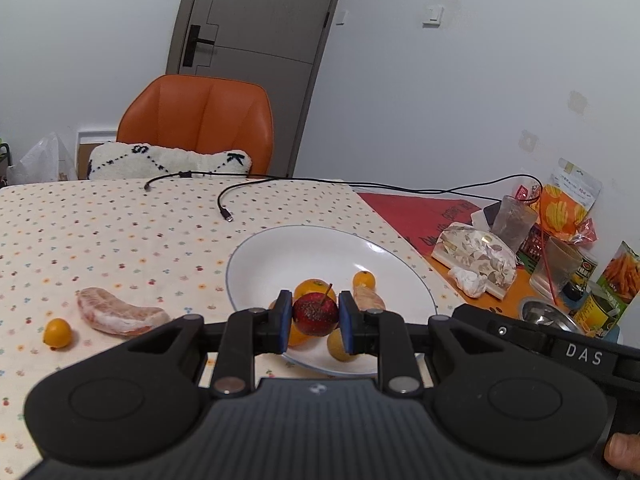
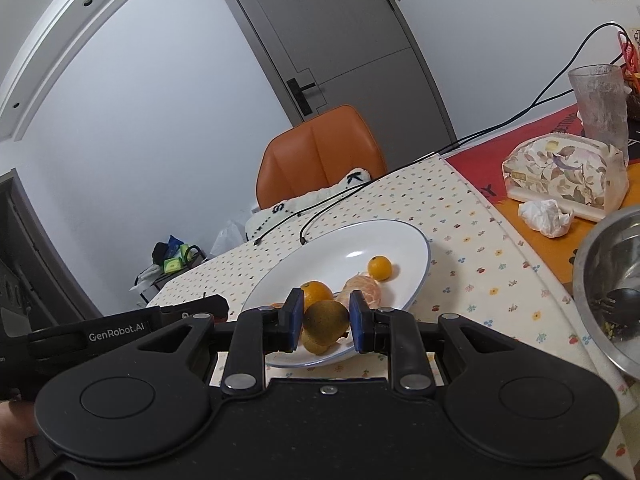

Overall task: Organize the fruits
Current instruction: 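Carry the kiwi and apple onto the white plate and open both tools, then move both open tools back toward the tangerine and pomelo segment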

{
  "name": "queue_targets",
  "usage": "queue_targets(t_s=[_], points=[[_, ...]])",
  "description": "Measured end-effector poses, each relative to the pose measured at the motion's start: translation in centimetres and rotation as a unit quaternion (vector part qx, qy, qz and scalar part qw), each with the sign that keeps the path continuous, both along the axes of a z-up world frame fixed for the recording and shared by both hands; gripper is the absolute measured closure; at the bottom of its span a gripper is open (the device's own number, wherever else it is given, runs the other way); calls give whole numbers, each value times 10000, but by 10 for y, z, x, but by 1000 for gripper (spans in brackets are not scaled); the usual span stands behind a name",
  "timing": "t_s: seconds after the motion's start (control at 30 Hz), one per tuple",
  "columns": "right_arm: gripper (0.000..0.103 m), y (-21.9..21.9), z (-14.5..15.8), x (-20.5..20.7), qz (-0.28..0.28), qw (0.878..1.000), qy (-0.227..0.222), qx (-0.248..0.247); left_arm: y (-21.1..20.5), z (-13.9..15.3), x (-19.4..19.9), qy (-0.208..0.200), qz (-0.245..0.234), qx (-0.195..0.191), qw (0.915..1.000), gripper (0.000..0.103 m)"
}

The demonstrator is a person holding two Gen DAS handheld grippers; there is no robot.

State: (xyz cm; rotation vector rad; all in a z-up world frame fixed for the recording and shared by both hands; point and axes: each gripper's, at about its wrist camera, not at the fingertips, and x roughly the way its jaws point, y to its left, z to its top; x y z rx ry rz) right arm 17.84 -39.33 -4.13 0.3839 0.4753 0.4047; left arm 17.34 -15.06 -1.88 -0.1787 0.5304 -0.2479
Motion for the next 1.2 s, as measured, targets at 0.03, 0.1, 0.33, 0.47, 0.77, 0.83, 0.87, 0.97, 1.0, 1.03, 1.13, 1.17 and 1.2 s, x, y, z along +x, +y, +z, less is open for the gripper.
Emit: queue_targets(t_s=[0.03, 0.1, 0.33, 0.47, 0.77, 0.83, 0.87, 0.97, 1.0, 1.03, 1.13, 1.17, 1.2], points=[[80, 1, 0, 1, -1, 10000, -2, -10, -1, -1, 2, 13, -17, -6, 10000, 80], [80, 2, 0, 5, -8, 10000, 2, -32, -3, -4, 7, 68, -50, -35, 10000, 80], [80, 9, -2, 20, 7, 9999, 50, -147, 1, -13, 20, 300, -42, -105, 9995, 76], [80, 9, -3, 30, -27, 9998, 73, -158, 14, -16, 23, 412, 91, -195, 9989, 69], [64, 14, 8, 40, -308, 9993, -76, -206, 45, -11, 22, 413, 538, -274, 9973, 50], [53, 20, 9, 38, -252, 9992, -120, -270, 49, -10, 20, 388, 599, -272, 9971, 44], [50, 22, 9, 37, -207, 9993, -133, -278, 51, -10, 19, 372, 630, -258, 9970, 39], [50, 31, 8, 34, -75, 9995, -81, -287, 56, -10, 14, 341, 662, -211, 9970, 32], [49, 34, 7, 33, -38, 9996, -54, -279, 58, -10, 12, 350, 671, -195, 9969, 30], [48, 37, 7, 32, -6, 9996, -31, -283, 59, -10, 11, 368, 688, -173, 9968, 29], [43, 45, 8, 29, 60, 9995, 5, -323, 67, -10, 6, 353, 767, -147, 9963, 25], [42, 48, 9, 28, 86, 9994, 0, -333, 70, -9, 4, 334, 811, -158, 9960, 24], [40, 51, 10, 27, 115, 9994, -12, -341, 74, -9, 1, 320, 855, -175, 9957, 22]])
